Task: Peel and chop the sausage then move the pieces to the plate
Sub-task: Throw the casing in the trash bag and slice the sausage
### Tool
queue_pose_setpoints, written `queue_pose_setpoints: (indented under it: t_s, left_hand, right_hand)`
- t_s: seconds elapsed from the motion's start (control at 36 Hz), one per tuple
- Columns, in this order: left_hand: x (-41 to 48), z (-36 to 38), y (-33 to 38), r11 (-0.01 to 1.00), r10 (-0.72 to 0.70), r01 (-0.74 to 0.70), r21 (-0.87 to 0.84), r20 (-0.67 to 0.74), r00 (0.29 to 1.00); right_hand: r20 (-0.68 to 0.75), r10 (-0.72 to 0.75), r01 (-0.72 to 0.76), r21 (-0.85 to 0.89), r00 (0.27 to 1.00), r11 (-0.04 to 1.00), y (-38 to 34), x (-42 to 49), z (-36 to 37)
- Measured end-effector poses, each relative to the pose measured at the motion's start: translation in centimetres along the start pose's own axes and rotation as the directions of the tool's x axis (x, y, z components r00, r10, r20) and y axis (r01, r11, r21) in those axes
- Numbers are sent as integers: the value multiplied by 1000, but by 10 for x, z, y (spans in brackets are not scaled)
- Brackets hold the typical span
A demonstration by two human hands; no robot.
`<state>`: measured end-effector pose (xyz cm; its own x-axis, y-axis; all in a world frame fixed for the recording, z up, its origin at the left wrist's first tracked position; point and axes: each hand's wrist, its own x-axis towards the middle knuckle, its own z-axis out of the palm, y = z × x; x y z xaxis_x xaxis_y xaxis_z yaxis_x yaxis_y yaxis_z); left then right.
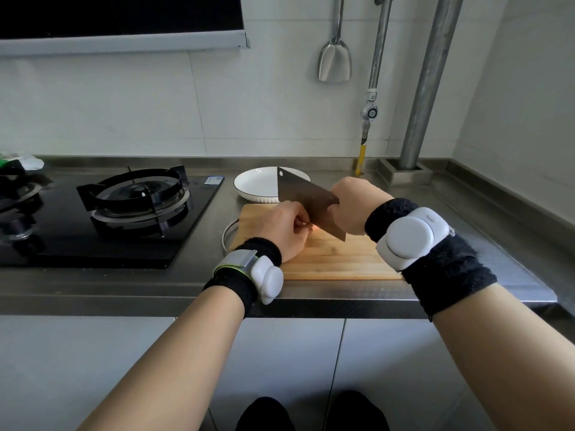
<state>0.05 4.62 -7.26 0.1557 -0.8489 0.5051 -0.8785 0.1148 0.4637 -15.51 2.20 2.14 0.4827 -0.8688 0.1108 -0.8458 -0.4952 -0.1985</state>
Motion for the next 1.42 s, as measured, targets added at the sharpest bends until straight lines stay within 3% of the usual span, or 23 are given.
queue_pose_setpoints:
  t_s: [0.72, 0.89, 1.11, 1.42]
  left_hand:
    - [-1, -2, 3, 999, -42, 42, 15, -11, 999]
    - [-2, -4, 2, 997, -64, 65, 39, -26, 998]
    - [-1, 1, 1, 1000, 25, -24, 17, -58, 998]
    - [-1, 1, 1, 1000, 11, -11, -11, -14, 1000]
  right_hand:
    - [104, 54, -53, -8, 993, 999, -8, 0, 4]
    - [87, 58, -59, 11, 995, 998, -3, 0, 6]
    - [49, 67, -68, 9, 997, 998, 3, 1, 3]
    - [-1, 33, -33, 15, 999, 999, 5, -1, -2]
